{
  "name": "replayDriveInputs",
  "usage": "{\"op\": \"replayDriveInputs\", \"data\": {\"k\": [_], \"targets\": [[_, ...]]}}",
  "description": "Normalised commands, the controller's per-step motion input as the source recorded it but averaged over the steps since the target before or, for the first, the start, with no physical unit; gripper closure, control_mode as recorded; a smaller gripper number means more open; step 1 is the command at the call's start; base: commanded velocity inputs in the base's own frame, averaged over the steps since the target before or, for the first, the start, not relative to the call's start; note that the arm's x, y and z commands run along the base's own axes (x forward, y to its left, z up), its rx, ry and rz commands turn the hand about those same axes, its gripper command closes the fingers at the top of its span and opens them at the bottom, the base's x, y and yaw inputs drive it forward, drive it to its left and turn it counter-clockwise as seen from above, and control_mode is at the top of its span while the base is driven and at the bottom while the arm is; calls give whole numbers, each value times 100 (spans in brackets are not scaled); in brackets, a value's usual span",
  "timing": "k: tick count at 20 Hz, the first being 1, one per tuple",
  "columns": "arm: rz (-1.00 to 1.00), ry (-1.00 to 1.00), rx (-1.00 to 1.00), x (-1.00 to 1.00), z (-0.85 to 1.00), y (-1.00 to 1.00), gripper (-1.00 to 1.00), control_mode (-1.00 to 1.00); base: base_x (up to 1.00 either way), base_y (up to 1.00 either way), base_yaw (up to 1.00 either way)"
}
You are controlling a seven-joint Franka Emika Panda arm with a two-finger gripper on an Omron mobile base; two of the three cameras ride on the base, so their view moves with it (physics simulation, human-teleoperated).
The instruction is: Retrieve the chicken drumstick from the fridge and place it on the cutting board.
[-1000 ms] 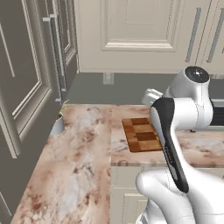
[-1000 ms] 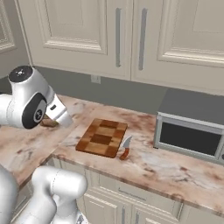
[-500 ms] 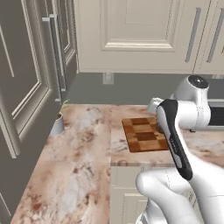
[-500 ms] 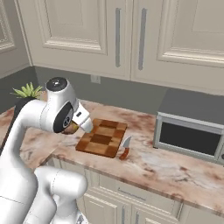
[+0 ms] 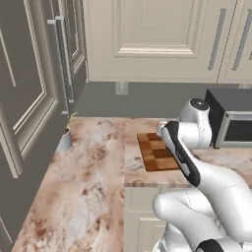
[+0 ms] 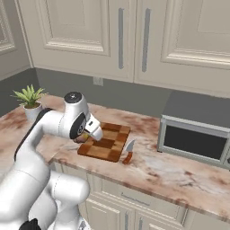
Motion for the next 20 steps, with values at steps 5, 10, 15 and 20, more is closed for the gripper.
{"op": "replayDriveInputs", "data": {"k": [5, 10, 15, 20], "targets": [[4, 0, -1, 91, -31, -6, 100, -100, 0, 0, 0], [7, 0, 0, 80, -15, -25, 100, -100, 0, 0, 0], [9, 0, -1, 64, -35, -26, 100, -100, 0, 0, 0], [9, 0, -4, 36, -52, -8, 100, -100, 0, 0, 0]]}}
